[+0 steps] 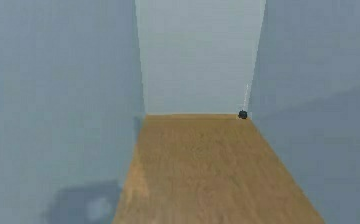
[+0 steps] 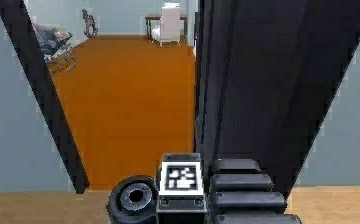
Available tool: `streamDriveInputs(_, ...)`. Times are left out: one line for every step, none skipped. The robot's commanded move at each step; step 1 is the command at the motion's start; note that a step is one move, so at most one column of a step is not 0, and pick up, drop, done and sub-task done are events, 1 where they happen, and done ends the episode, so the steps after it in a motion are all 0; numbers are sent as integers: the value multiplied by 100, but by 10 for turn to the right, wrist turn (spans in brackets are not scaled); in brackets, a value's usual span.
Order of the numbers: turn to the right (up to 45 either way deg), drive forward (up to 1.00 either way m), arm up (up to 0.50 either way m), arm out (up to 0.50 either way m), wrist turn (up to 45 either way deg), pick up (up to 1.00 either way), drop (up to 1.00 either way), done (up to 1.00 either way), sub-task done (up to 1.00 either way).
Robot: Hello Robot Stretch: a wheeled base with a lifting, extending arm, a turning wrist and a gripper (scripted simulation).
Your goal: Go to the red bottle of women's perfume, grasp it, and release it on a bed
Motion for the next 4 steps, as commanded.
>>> streamDriveInputs(150,0,0,0,0,0,0,0,0)
streamDriveInputs(0,40,0,0,0,0,0,0,0)
streamDriveInputs(450,0,0,0,0,0,0,0,0)
streamDriveInputs(270,0,0,0,0,0,0,0,0)
